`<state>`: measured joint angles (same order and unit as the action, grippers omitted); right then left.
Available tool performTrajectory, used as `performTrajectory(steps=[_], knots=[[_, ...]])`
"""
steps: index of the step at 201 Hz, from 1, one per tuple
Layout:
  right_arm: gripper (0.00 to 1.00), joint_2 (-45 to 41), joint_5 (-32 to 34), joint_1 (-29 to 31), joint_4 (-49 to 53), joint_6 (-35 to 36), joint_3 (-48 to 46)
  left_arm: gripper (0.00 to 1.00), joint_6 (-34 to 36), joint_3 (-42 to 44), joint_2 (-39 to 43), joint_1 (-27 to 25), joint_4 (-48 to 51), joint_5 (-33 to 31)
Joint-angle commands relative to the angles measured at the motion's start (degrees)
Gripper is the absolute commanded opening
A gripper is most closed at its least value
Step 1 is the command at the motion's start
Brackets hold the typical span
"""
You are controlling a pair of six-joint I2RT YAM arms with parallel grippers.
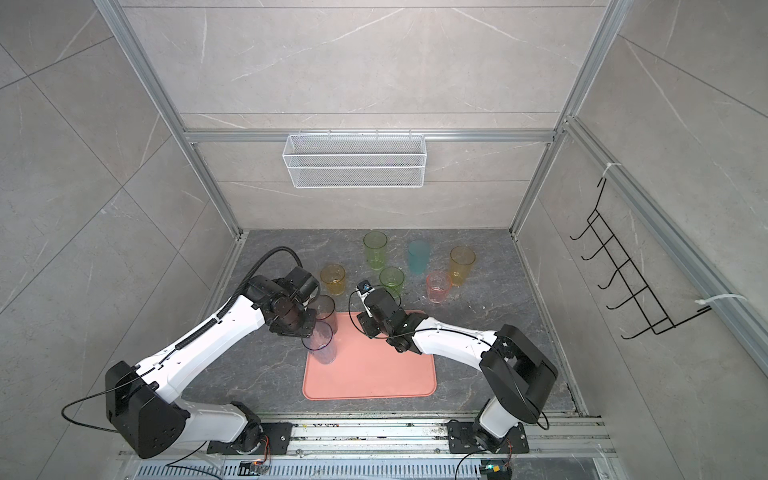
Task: Place the glasses into the tray
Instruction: 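Open the left gripper to release the pale blue cup and lift away, then move the left gripper over the clear cup and lower toward its rim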
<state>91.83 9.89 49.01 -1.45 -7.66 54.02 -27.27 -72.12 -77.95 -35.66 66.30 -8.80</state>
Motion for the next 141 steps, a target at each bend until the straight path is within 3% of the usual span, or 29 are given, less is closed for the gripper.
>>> performTrajectory(steps=[1, 98, 141], knots=[[0.59, 0.3, 1.1, 0.5, 0.7, 0.9, 1.4, 0.44, 0.2, -4.0, 1.8, -0.1, 2.7, -1.9], [0.59, -0.7, 1.5, 0.7, -0.6, 0.8, 0.5, 0.72, 3.5, -17.9, -2.0, 1.4, -2.6, -12.9], [0.59, -1.0, 1.6, 0.9, -0.8, 0.7, 0.2, 0.77, 2.7, -18.5, -4.0, 7.3, -11.1, -12.4]])
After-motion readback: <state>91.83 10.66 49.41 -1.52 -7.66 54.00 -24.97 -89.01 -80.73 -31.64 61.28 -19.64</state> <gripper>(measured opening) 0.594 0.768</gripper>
